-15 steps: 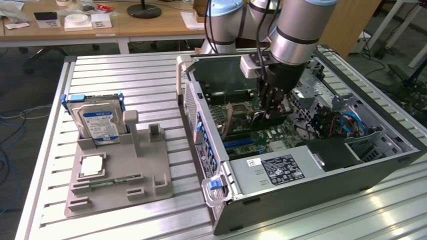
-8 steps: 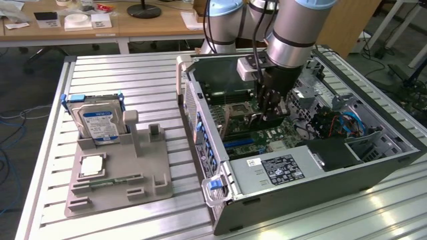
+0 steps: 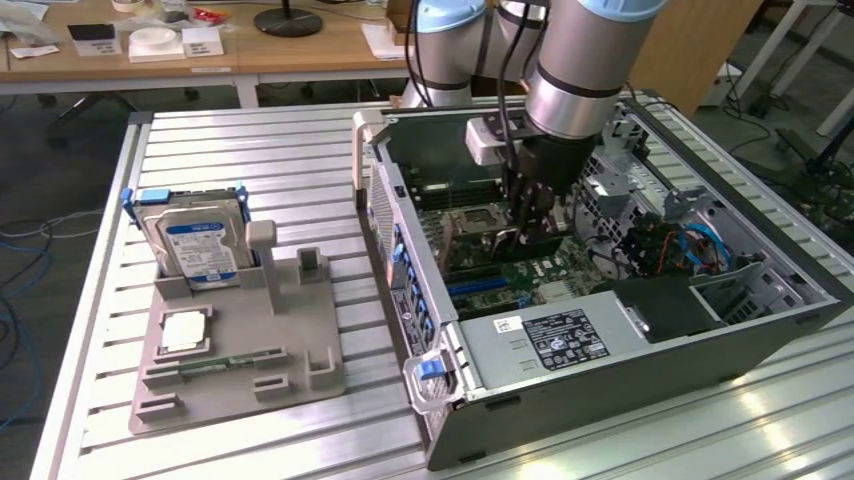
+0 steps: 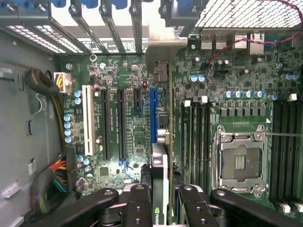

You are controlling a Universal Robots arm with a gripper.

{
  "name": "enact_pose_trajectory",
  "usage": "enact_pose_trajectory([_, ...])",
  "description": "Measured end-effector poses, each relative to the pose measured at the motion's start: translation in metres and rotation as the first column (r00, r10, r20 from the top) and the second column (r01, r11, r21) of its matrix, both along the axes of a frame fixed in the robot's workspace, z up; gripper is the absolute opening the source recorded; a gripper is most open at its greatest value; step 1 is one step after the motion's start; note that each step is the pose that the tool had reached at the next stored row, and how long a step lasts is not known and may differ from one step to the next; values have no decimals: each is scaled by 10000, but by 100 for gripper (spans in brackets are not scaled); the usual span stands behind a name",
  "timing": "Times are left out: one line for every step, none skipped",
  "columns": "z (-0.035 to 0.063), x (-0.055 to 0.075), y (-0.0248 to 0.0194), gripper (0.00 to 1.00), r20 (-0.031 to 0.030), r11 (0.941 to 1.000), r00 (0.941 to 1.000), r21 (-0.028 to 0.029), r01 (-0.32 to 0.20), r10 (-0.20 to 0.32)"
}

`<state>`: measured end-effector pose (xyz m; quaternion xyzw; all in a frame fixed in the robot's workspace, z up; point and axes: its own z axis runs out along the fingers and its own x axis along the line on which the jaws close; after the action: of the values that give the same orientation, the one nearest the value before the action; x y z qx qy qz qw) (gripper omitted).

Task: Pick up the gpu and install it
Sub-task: 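Insert the gpu into the slot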

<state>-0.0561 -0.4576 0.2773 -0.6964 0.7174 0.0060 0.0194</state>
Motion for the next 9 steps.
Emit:
enact_pose_trajectory([-4,-11,-1,27,0,10000,10000,0,0,0])
enact_pose_trajectory([-5,-21,-5,27,0,10000,10000,2,1,-1])
enact_pose_trajectory([-7,-30,-12,27,-1,10000,10000,8,-1,1])
enact_pose_trajectory([-8,-40,-15,27,1,10000,10000,20,0,0])
enact_pose_trajectory([-9,-50,-19,27,3,10000,10000,34,-1,1])
enact_pose_trajectory([-8,-59,-26,27,5,10000,10000,47,-1,1])
enact_pose_trajectory([-9,-65,-37,27,6,10000,10000,62,-2,2])
enact_pose_trajectory([-9,-70,-49,27,6,10000,10000,75,-2,2])
enact_pose_trajectory([-9,-73,-59,27,7,10000,10000,83,-1,1])
